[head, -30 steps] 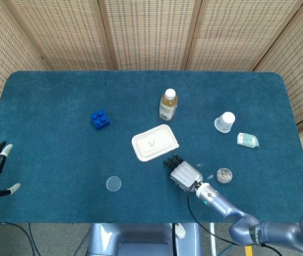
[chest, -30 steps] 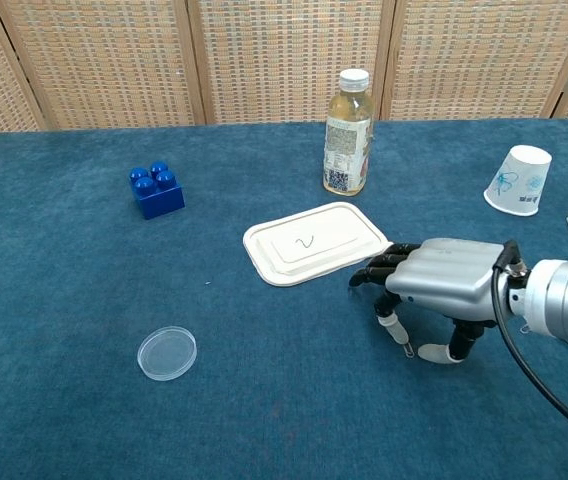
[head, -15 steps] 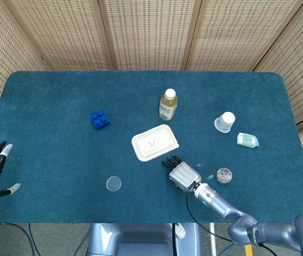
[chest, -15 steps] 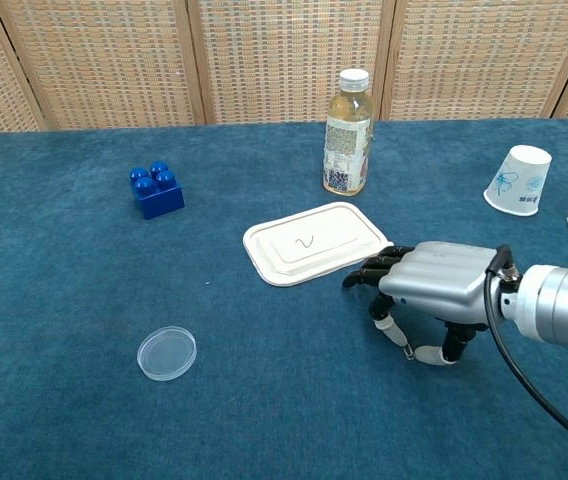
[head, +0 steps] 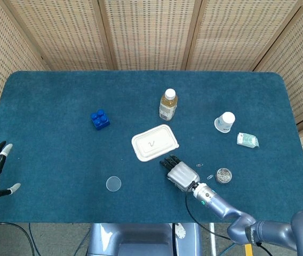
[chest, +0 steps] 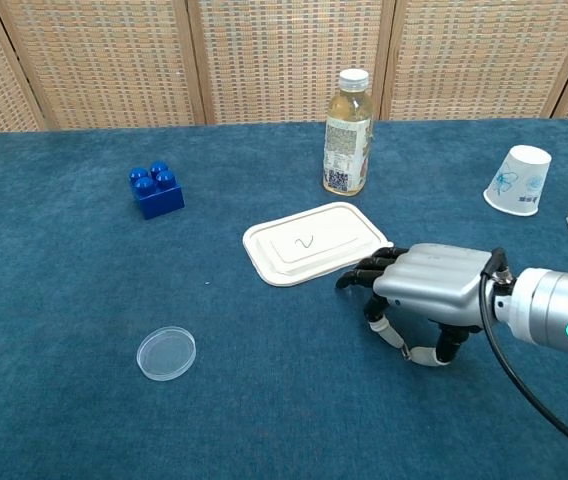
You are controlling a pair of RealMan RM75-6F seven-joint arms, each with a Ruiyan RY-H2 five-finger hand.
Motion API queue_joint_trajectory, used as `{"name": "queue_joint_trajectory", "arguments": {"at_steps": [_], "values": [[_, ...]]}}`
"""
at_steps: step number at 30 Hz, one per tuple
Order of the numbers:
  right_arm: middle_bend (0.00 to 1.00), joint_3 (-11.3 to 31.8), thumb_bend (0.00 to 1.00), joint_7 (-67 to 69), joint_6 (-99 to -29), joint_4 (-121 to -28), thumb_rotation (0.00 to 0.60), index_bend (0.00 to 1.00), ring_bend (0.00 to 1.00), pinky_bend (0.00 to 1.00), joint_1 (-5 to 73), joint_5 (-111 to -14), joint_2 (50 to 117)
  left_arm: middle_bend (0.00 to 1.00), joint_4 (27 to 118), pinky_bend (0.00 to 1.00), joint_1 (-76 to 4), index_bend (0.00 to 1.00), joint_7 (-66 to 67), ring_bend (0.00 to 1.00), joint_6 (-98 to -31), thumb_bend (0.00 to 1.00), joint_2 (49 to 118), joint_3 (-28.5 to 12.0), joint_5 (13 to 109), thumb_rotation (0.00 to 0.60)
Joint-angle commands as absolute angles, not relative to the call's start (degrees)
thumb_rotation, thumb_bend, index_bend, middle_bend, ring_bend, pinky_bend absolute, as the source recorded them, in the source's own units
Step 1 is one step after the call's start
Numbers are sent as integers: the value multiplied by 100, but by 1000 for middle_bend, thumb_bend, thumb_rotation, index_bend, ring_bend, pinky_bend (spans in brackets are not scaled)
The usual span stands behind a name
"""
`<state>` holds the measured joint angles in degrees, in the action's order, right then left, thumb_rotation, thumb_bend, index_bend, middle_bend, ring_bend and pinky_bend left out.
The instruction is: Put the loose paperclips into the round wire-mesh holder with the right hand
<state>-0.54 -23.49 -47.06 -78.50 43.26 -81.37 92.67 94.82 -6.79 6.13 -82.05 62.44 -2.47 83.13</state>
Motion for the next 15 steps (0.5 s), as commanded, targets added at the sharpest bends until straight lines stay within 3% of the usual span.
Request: {"name": "queue_joint_trajectory", "arguments": {"at_steps": [1, 15], "values": [[55, -52, 414, -2349, -4695, -7826, 600, 512, 0, 6, 4331, -8133, 9293, 0, 9482, 0, -683, 0, 604, 0, -8198, 0, 6240, -249, 8312, 600], [55, -18, 630, -2205, -4792, -7713, 600, 604, 0, 6, 4319, -8214, 9425, 0, 9481, 0, -684, 0, 593, 0, -8197, 0, 6231, -251, 8303, 600]]}}
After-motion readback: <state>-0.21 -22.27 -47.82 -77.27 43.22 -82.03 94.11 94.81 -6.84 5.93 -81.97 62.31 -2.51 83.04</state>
